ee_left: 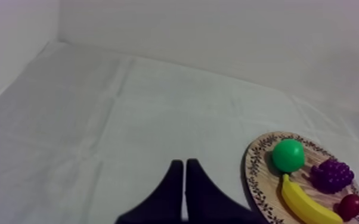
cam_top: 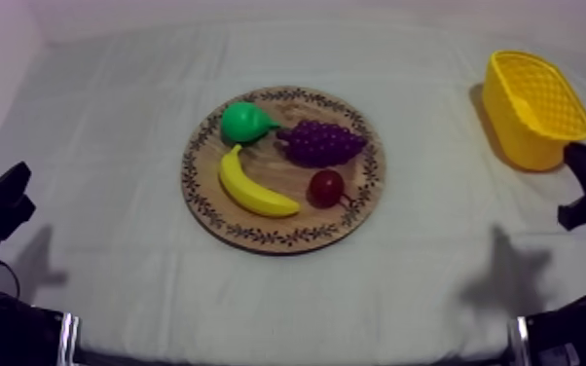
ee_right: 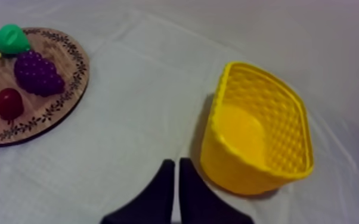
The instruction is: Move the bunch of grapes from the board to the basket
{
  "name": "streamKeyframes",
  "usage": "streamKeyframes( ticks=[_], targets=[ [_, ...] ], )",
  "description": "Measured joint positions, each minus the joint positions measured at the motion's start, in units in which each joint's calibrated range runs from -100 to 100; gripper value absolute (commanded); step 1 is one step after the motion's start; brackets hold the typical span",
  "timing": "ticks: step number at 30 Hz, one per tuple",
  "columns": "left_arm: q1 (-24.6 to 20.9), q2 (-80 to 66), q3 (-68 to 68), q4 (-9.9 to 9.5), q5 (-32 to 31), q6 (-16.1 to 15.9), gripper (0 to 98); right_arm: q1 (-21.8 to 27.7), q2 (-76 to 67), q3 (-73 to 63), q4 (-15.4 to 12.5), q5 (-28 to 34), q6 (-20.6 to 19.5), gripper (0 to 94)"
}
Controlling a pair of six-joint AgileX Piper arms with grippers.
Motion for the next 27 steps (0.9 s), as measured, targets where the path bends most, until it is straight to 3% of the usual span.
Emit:
streamKeyframes(
  ticks=[8, 20, 27],
  targets=[
    [0.0, 0.0, 0.0, 0.0, 0.0, 0.0, 0.1, -4.44, 11.62, -9.9, 4.76, 2.03, -3.32, 0.5],
    [0.0, 0.0, 0.0, 0.0, 0.0, 0.0, 0.1, -10.24, 29.04, -23.8, 8.29, 7.44, -4.82, 0.5],
    [0.0, 0.0, 0.0, 0.0, 0.0, 0.0, 0.1, -12.82, 39.49, -34.91, 8.68, 12.93, -4.47, 0.5]
  ],
)
